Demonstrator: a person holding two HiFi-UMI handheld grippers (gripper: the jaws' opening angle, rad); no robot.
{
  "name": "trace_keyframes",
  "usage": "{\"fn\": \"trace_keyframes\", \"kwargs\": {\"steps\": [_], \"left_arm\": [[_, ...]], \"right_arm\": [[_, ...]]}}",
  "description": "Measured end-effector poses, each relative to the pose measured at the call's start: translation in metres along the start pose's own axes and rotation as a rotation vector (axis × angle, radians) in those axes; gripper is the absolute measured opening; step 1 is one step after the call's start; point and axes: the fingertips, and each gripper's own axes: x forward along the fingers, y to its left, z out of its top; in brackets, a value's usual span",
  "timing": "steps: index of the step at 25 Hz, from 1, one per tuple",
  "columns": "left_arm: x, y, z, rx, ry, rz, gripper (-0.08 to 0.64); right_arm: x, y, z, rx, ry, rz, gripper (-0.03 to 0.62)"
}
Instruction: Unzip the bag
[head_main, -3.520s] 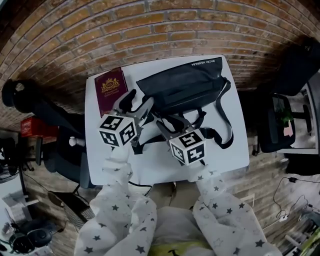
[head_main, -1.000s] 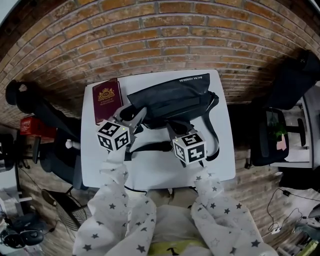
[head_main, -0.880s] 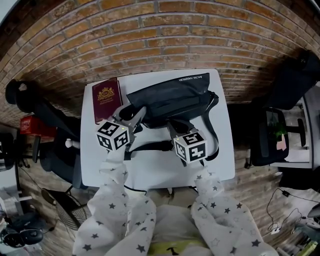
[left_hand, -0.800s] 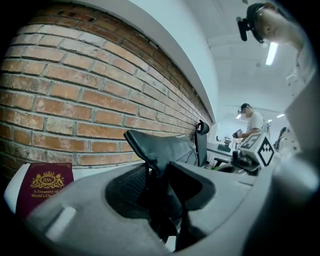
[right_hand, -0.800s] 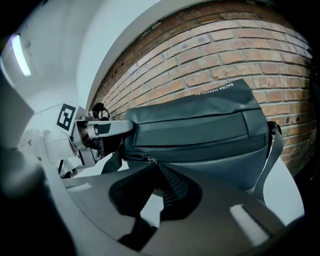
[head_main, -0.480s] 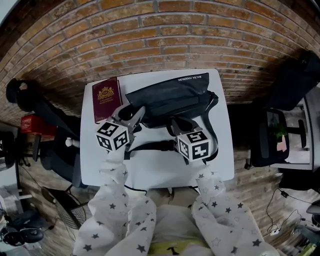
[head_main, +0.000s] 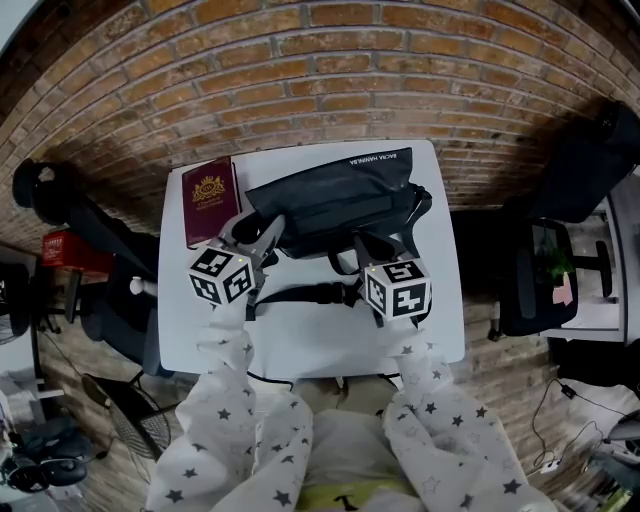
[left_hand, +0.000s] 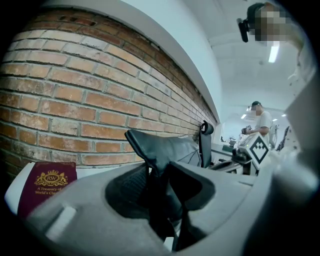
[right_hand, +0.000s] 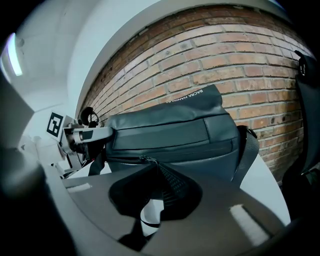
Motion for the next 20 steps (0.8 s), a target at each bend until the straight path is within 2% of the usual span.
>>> {"fn": "trace_keyframes", "kwargs": {"steps": [20], "left_arm": [[0.001, 0.0, -0.001, 0.004, -0.017, 0.055, 0.129]], "right_arm": [[-0.011, -0.035, 0.003, 0.032, -0.02, -0.07, 0.02]]}}
